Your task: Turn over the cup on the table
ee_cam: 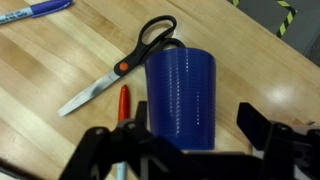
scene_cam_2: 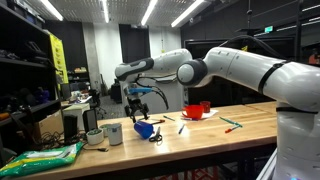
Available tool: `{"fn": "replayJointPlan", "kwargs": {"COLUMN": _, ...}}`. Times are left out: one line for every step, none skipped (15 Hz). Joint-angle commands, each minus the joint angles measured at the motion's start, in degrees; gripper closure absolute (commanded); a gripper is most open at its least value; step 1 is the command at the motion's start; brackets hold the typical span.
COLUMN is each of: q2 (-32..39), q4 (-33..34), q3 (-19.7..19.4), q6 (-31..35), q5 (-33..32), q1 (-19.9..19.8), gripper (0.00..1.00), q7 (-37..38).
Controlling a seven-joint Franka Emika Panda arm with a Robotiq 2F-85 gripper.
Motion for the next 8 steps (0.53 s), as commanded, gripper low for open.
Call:
{"fn": "replayJointPlan", "kwargs": {"q2": 1.2, "q4": 4.2, "q3": -0.6, "q6": 3.1, "q5": -2.2, "q1": 2.0, "gripper": 0.0, "q7": -2.2}}
{"fn": "replayJointPlan", "kwargs": {"q2": 1.1, "q4": 4.3, "q3": -0.6, "q6": 4.4, "q5": -2.5, "q1": 2.2, "gripper": 0.0, "q7": -2.6}}
{"fn": "replayJointPlan", "kwargs": {"q2": 0.8, "q4": 4.3, "q3": -0.7, "q6": 5.7, "q5": -2.8, "q1": 2.5, "gripper": 0.0, "q7": -2.6}}
{"fn": "replayJointPlan", "kwargs": {"q2": 0.4, "q4": 4.4, "q3": -0.9, "q6": 7.2, "q5": -3.3, "q1": 3.0, "gripper": 0.0, "q7": -2.4}}
{"fn": "replayJointPlan", "kwargs": {"q2": 0.0, "q4": 4.6, "q3": -1.1, "q6": 8.9, "q5": -3.8, "q1": 3.4, "gripper": 0.0, "q7": -2.2}}
{"fn": "replayJointPlan", "kwargs": {"q2": -0.4, "q4": 4.8, "q3": -1.8, "q6": 11.1, "q5": -5.0, "q1": 4.3, "gripper": 0.0, "q7": -1.0}}
{"fn": "replayJointPlan", "kwargs": {"q2": -0.6, "q4": 5.0, "q3": -2.5, "q6": 13.1, "q5": -6.2, "q1": 5.0, "gripper": 0.0, "q7": 0.1}}
{"fn": "replayJointPlan", "kwargs": {"q2": 2.6, "q4": 11.8, "q3": -3.2, "q6": 11.7, "q5": -7.3, "q1": 5.8, "gripper": 0.0, "q7": 1.9}}
